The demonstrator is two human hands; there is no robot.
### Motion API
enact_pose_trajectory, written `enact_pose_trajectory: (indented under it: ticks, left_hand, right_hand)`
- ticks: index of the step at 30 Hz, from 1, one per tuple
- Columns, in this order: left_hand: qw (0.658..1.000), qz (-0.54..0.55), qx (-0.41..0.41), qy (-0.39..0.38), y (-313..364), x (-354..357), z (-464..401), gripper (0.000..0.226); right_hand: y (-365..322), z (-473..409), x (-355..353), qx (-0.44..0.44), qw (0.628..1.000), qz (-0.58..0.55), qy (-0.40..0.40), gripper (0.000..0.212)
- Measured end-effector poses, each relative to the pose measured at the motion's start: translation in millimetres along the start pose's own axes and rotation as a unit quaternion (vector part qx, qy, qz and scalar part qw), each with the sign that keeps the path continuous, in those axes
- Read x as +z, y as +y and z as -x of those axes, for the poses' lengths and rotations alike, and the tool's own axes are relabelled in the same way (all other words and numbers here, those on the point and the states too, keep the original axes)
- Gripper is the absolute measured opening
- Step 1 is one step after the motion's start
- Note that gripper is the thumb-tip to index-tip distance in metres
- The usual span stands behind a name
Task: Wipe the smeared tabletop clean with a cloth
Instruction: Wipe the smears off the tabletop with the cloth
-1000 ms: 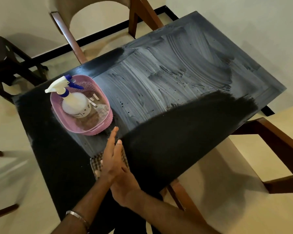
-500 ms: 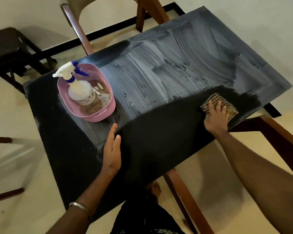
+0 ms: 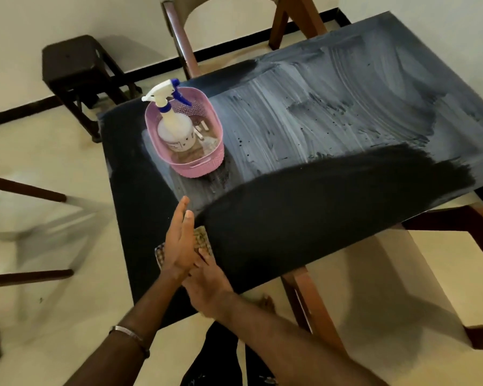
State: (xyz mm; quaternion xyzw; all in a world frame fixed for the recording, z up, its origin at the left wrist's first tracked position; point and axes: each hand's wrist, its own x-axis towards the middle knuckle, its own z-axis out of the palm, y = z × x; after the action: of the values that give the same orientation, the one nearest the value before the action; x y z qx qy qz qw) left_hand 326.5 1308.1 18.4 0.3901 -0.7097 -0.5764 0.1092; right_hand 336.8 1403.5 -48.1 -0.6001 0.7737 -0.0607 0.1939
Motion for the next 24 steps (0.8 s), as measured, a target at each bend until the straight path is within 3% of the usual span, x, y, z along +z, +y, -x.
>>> enact_pose_trajectory:
  ticks: [1,3,7,11,15,18,21,24]
  left_hand:
    - [1.0,0.002,-0.001,0.004,-2,-4,2,0.075]
    - [1.0,-0.007,0.001,0.008,-7,-11,4,0.072]
    - [0.999,-0.042,0.008,0.013,-15,-18,8,0.067]
    - [0.999,-0.049,-0.009,-0.001,-22,-24,6,0.061]
    - [0.992,-0.12,-0.004,-0.028,-34,-35,-3,0.065]
    - [0.974,-0.221,-0.007,-0.039,-41,-44,-10,0.068]
    - [0.966,-0.253,-0.013,-0.05,-43,-55,-14,0.068]
    - [0.974,-0.222,-0.022,-0.028,-43,-64,-14,0.062]
  right_hand:
    - [13,3,-2,-0.019,1.0,0.017,0.006,0.061]
    - [53,13,-14,0.033,0.999,0.004,0.037,0.066]
    - [166,55,-56,0.261,0.959,-0.006,0.107,0.066]
    - [266,103,-91,0.436,0.894,-0.004,0.1,0.064]
    - [263,81,-93,0.534,0.839,-0.056,0.086,0.067]
    - [193,28,-84,0.475,0.874,-0.015,0.099,0.076]
    - [96,-24,-64,0.308,0.948,-0.002,0.087,0.075]
    - [15,-49,-35,0.119,0.993,0.015,-0.004,0.065]
